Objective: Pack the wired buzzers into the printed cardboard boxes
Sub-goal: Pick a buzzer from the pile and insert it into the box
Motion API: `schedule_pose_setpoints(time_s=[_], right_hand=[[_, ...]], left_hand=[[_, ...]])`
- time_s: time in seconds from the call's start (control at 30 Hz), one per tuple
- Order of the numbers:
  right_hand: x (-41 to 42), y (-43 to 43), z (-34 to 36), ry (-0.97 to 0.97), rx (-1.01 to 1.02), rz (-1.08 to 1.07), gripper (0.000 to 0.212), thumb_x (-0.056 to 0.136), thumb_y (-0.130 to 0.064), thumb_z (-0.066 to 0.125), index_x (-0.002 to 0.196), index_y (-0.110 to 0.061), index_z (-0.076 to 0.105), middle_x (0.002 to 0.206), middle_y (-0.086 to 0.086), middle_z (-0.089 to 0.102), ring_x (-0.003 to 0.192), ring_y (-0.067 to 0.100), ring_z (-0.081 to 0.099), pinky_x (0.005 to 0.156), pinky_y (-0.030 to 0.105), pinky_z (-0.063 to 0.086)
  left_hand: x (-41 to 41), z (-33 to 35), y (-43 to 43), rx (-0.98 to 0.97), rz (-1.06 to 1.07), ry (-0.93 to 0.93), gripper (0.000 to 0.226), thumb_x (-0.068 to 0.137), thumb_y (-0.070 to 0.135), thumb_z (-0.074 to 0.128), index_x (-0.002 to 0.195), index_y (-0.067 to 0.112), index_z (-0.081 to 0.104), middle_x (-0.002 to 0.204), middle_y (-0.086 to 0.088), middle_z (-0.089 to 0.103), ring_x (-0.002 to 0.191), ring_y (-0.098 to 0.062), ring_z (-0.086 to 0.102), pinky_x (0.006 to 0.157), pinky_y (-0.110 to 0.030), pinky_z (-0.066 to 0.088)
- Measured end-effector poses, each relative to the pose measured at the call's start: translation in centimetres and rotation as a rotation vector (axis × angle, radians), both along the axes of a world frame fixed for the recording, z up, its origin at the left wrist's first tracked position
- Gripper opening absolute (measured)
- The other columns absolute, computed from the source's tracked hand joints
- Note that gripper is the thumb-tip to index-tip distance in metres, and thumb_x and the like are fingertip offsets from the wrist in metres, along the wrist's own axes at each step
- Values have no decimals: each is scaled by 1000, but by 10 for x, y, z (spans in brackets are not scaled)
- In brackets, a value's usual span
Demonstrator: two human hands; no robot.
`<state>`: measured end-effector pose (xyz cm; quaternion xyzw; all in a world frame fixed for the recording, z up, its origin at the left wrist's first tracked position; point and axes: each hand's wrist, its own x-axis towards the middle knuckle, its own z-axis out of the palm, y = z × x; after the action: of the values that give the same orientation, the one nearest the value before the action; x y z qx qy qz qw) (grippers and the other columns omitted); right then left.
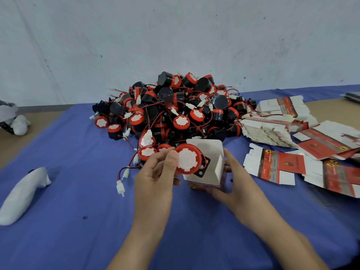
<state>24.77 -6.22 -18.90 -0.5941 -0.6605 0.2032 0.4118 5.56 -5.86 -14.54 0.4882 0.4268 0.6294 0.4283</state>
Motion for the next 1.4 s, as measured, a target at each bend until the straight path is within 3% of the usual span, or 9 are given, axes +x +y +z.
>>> schedule_pose_setpoints(time_s=[0.33,0.5,0.67,0.8,0.97,1.07,1.13,1.27,1.4], right_hand=[[-43,-2,6,-251,194,-79,87,83,-41,80,154,-33,31,139,-16,51,120,-2,36,95,-6,17],[-49,-5,-1,-211,111,-16,84,84,-47,76,153,-38,30,128,-33,41,122,-5,35,90,-9,20],[-47,-3,-7,-107,-3,61,79,84,-45,77,142,-61,26,133,-42,47,120,-21,41,87,-9,27],[-45,-3,-10,-53,-100,96,81,91,-42,71,148,-59,16,137,-34,51,123,-11,51,101,16,44],[-53,-10,-7,-128,-38,84,94,101,-38,57,146,-60,-23,166,-20,12,140,7,43,107,26,43],[-67,-14,-10,-423,-12,28,100,107,-20,42,128,-62,-46,164,-7,-28,141,18,44,77,28,50],[-72,-15,-14,-498,-33,7,86,108,-22,37,135,-60,-35,163,2,-28,140,22,45,71,26,42],[-68,-12,-14,-570,-61,-77,56,108,-43,37,154,-40,6,165,6,-3,133,17,49,71,22,42],[-63,-10,-5,-615,-73,-105,53,103,-58,29,151,-38,16,163,0,9,124,13,53,75,23,45]], left_hand=[[3,-10,0,5,14,149,16,103,30,51,103,35,67,86,15,73,72,-5,67,63,-20,56],[-4,-25,4,24,64,656,18,104,37,43,108,38,60,77,15,68,76,-1,64,61,-22,51],[-8,-24,11,2,98,1082,32,107,37,34,117,25,62,81,3,65,74,-16,62,69,-39,53],[0,-22,14,0,143,1322,20,108,28,37,124,25,48,93,4,65,82,-16,64,69,-34,54],[6,-20,15,1,176,1401,12,108,26,39,117,19,42,89,5,58,76,-15,64,56,-26,45],[7,-17,14,13,167,1486,10,106,18,39,115,20,41,85,6,37,70,-12,44,50,-23,26],[7,-17,15,21,154,1515,12,103,14,38,113,21,41,85,6,39,70,-13,44,48,-23,25],[1,-22,13,121,99,1431,17,108,30,31,114,26,47,93,5,63,79,-14,62,61,-29,50],[-14,-24,3,181,-32,1270,33,100,51,25,128,37,35,74,9,62,66,-10,62,56,-32,50]])
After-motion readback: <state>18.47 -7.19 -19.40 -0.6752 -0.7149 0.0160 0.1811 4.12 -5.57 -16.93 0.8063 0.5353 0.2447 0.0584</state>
